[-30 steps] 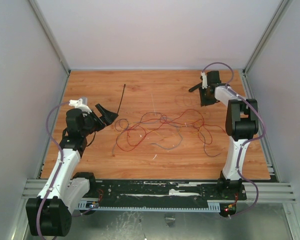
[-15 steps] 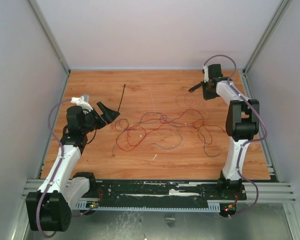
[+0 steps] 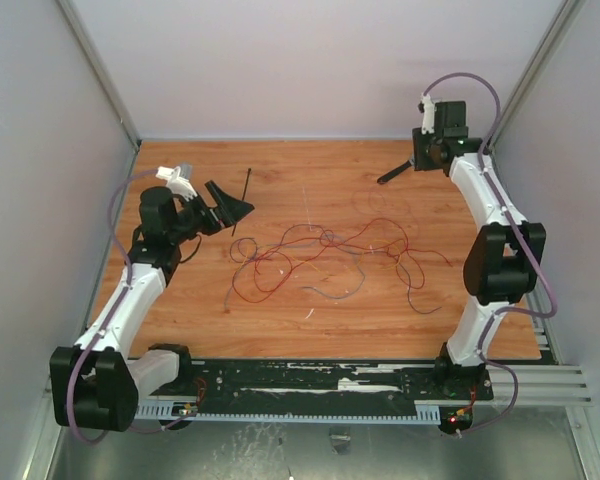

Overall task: Zip-tie the wires
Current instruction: Pick up the cable from the center of the board.

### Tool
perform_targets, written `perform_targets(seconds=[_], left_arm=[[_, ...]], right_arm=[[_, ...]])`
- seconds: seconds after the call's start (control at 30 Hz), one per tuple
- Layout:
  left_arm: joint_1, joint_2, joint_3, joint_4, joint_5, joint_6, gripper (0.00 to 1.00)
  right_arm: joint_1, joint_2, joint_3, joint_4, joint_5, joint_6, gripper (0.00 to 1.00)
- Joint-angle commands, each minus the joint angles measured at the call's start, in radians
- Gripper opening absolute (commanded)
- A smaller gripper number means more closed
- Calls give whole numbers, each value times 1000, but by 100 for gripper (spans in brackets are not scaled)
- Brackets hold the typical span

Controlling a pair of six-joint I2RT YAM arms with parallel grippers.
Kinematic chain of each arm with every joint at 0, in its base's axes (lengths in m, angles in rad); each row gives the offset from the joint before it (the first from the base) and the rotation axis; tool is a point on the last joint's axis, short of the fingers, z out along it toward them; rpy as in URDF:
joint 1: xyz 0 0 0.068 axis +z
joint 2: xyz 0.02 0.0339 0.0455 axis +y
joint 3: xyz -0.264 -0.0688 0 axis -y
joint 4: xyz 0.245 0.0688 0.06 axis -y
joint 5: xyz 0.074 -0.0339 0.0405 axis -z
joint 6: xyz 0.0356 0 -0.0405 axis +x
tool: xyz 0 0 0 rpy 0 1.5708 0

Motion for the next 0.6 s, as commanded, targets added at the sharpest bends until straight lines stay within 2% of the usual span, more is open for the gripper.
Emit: perform_targets(seconds=[0.0,0.23,0.47,0.57], left_arm=[[-20,23,27,71,34,-26,98],[-54,81,68,110,55,-47,98],[-65,89,69,134,62,-58,98],[-67,92,66,134,62,-57,98]], right_arm=[[9,72,-68,68,-56,-6,41],[13,227,-4,146,-131,-7,49],[21,355,86,150,-143,-52,58],[25,403,124,130,-140,-78,59]])
